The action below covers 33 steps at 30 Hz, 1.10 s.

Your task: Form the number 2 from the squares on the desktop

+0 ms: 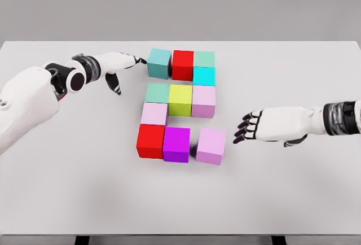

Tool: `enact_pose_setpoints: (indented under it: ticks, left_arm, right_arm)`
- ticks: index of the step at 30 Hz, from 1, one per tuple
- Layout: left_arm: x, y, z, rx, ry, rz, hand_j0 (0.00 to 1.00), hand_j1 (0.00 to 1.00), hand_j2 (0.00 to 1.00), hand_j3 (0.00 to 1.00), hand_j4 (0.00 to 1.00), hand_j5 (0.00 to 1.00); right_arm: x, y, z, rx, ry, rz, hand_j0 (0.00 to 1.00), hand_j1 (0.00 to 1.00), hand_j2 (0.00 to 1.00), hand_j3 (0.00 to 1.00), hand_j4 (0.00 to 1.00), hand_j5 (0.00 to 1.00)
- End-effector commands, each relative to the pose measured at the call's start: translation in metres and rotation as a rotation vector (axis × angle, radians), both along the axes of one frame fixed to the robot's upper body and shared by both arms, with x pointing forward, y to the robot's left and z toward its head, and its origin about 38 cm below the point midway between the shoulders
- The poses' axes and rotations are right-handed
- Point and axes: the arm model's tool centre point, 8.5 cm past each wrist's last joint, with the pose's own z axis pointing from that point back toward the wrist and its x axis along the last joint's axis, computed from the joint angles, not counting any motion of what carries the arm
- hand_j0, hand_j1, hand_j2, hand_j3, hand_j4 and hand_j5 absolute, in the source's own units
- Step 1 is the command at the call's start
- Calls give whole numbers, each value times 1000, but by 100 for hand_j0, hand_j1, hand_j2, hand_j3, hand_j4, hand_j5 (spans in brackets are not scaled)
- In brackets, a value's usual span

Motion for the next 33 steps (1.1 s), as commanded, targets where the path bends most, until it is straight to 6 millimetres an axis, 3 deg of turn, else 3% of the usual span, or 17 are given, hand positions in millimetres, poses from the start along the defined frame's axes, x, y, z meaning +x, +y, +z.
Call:
enact_pose_setpoints:
  ticks: [1, 10, 21, 25, 33]
  left_arm:
    - [0, 0, 1, 1, -3, -5, 100, 100, 100, 100, 100, 100]
    - [-3, -7, 1, -7, -5, -67, 100, 100, 100, 100, 100, 100]
    - [-1, -4, 1, -8, -3, -53, 100, 100, 100, 100, 100, 100]
    - [3, 27, 9, -14, -2, 3, 100, 100, 100, 100, 100, 100]
    - [-14, 66, 29, -167, 25, -157, 100, 100, 100, 100, 100, 100]
  right_arm:
    - [-5, 7, -2, 6, 8, 23, 100, 100, 100, 100, 100, 100]
    - [-5, 28, -1, 46, 3, 66, 100, 100, 100, 100, 100, 100]
    - [-2, 30, -1, 48, 3, 64, 100, 100, 100, 100, 100, 100]
    - [3, 24, 1, 39, -4, 45, 100, 100, 100, 100, 100, 100]
    - [2, 26, -5, 21, 1, 55, 100, 100, 100, 100, 100, 100]
